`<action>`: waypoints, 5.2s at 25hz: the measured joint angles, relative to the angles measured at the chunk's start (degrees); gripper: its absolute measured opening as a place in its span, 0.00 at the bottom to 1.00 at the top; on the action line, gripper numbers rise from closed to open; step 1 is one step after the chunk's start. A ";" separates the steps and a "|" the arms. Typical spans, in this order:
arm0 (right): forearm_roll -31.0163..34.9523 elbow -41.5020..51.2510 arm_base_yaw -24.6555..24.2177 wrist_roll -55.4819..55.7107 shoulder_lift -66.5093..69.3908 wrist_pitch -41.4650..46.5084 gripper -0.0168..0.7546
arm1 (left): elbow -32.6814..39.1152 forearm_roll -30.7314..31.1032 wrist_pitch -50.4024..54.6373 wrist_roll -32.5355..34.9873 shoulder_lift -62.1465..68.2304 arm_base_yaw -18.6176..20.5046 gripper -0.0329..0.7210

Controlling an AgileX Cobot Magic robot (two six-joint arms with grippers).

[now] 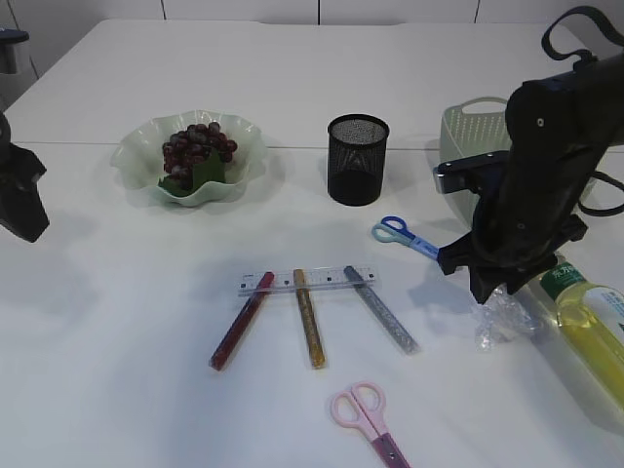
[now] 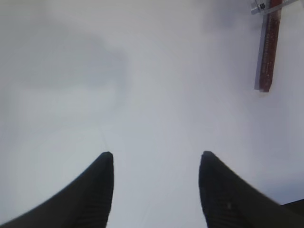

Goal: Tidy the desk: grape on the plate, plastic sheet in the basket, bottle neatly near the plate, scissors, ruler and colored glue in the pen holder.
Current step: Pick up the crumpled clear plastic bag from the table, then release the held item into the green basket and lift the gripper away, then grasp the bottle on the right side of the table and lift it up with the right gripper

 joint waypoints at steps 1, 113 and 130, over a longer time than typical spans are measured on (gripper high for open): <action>0.00 0.00 0.00 0.00 0.00 0.00 0.44 | 0.00 -0.25 0.00 0.00 0.00 0.00 0.59; -4.87 27.61 -11.80 -7.34 -30.87 1.52 0.84 | 4.03 -3.07 -2.15 1.16 -0.03 0.00 0.58; -7.22 27.99 -11.80 -4.67 -22.91 -1.77 0.84 | 4.03 -3.07 -2.51 1.43 -0.03 0.00 0.58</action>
